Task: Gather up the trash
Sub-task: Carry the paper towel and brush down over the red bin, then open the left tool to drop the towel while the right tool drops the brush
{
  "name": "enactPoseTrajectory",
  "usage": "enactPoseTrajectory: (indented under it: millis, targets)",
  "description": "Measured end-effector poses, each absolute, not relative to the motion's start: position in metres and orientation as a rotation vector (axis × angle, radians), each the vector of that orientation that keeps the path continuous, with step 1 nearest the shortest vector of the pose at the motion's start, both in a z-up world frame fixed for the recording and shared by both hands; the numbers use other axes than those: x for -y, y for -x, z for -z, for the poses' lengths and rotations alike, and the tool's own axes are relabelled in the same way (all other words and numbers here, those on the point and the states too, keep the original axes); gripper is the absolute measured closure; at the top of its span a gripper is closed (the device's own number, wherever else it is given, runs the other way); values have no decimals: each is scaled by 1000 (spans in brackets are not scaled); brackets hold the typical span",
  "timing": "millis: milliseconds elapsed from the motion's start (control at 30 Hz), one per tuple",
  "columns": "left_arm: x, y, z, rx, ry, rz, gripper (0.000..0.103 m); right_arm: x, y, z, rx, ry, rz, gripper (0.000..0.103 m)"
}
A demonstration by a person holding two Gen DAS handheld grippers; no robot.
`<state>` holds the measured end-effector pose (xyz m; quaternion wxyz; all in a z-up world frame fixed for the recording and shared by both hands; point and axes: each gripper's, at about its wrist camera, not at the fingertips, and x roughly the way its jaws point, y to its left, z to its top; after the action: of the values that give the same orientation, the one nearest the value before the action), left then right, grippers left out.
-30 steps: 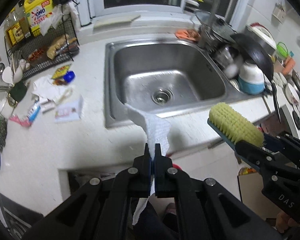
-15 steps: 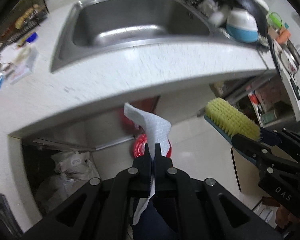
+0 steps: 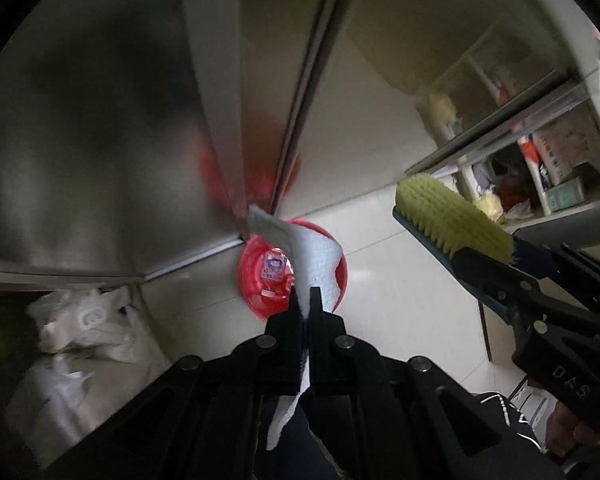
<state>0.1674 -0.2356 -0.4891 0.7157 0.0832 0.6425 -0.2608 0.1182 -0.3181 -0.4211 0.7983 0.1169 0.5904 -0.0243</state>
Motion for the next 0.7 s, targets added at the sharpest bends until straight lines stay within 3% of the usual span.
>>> enactPoseTrajectory:
  millis: [200,433,500,533,567,700]
  targets:
    - [250,-172,572,-1431,-200,599,102,331,-127,506,-1314,-268,64,70]
    - [269,-175,625,-1456,-217,624,100,349,-126,551,-1303,-262,100,70]
    - [274,-172,631,-1479,-228,625,86,353,-125,557,-1314,-268,107,70]
    - [274,-171,631,-1479,-225,624,73,354,-122,558,-1319,-270,108,70]
    - [273,-170,630,-1477,-220,622,69,360,-119,559,-1322,-270,105,70]
    - [274,-163,619,-1458,-271,620,66,358,-116,551,-1323,-268,108,70]
